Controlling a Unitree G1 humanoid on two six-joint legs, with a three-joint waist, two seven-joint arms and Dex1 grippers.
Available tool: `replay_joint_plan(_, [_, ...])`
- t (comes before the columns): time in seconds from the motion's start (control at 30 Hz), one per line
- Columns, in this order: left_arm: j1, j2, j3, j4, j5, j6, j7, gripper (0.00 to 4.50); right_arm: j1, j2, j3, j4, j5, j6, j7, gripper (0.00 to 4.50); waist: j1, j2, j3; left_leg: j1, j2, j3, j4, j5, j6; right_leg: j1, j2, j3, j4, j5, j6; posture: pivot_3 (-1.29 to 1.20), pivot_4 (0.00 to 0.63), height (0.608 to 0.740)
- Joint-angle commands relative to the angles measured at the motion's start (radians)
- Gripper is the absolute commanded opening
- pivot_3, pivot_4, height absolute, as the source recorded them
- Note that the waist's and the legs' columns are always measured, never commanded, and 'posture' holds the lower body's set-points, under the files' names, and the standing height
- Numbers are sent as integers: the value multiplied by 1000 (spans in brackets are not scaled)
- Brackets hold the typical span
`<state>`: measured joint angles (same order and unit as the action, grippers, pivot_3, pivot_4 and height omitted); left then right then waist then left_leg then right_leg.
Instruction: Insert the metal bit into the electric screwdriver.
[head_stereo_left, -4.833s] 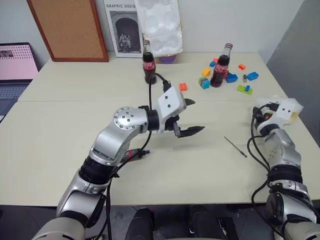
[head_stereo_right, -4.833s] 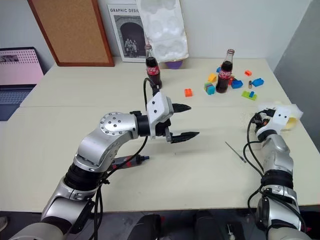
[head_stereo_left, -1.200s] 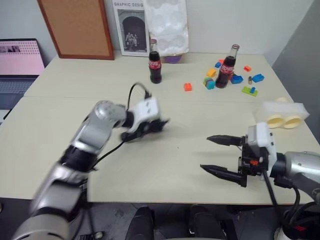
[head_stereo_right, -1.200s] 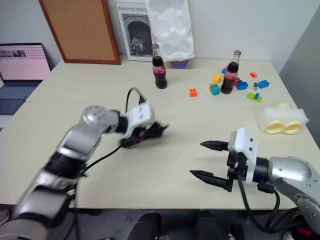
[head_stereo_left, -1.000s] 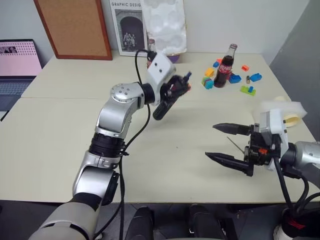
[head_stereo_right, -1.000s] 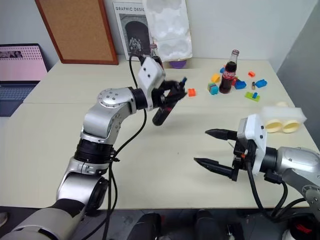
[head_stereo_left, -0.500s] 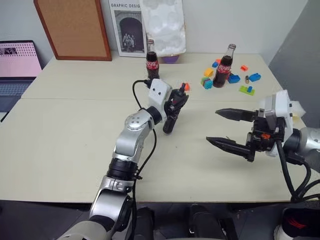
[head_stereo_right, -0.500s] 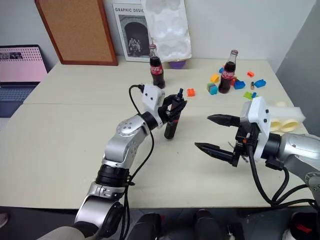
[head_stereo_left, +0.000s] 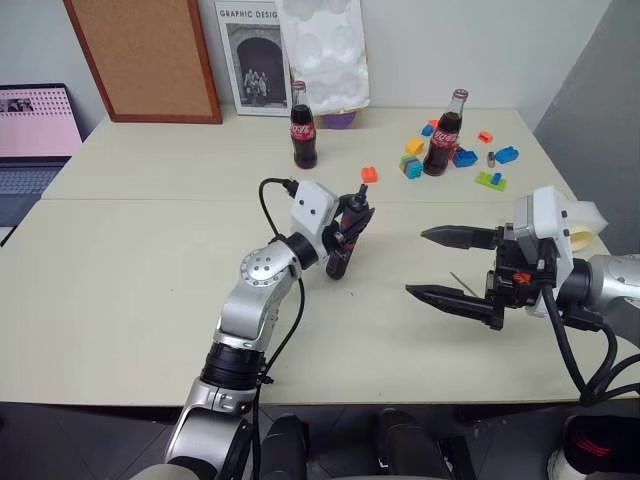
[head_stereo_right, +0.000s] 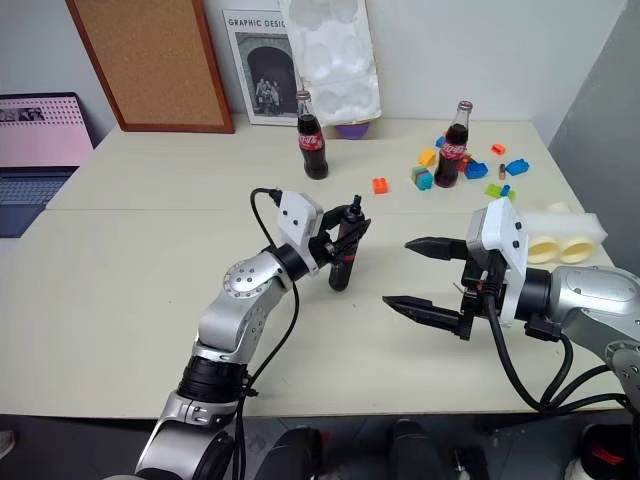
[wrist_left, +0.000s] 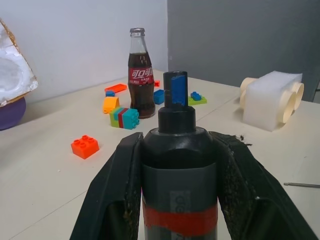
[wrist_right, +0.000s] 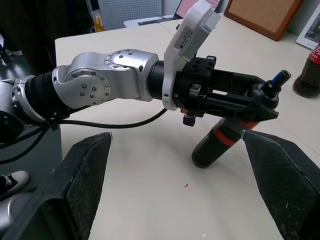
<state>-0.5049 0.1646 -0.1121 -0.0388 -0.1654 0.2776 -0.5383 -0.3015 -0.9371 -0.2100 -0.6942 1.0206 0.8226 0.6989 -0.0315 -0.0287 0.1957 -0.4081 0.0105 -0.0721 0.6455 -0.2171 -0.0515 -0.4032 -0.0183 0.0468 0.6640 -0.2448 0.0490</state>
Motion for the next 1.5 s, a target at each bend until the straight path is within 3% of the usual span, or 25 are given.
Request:
replay_joint_plan(0.03, [75,40,19,-70,-10,40,5,1664,-30,-18,-3,1,1,-3,20,4365,-2,1,-1,0,0,1,0,0,0,0,0,0,0,0,0,0,150,740])
replay_joint_plan(0.4, [200,91,79,-250,-104,102,25,1662,-29,-48,12,28,-58,-12,63,4365,1,2,-3,2,1,1,0,0,0,1,0,1,0,0,0,0,150,740])
replay_joint_plan(0.77, [192,84,13,-268,-100,111,42,1660,-58,-131,91,197,-299,-34,101,4365,3,2,-3,1,0,2,-1,0,0,1,0,1,-1,0,0,0,150,740])
replay_joint_plan(0.93, [178,79,-17,-227,-71,60,37,1660,-148,-200,273,411,-482,51,118,4365,3,3,-3,2,0,3,-1,0,0,1,-1,2,-2,-1,-1,0,150,740])
replay_joint_plan(1.03, [155,61,-18,-197,-64,41,54,1659,-199,-182,352,478,-543,84,129,4365,4,3,-3,2,0,3,0,0,0,1,-1,2,-2,-3,-6,0,150,740])
replay_joint_plan(1.23, [138,40,-15,-166,-49,13,72,1659,-261,-151,496,524,-645,213,127,4365,4,3,-3,0,0,3,-2,0,0,-1,-1,2,-2,-1,-1,0,150,740])
replay_joint_plan(1.5, [169,32,-24,-191,-36,5,89,1658,-334,-28,535,592,-672,452,71,4365,3,4,-4,0,0,3,-1,0,0,-1,-1,2,-1,0,0,0,150,740])
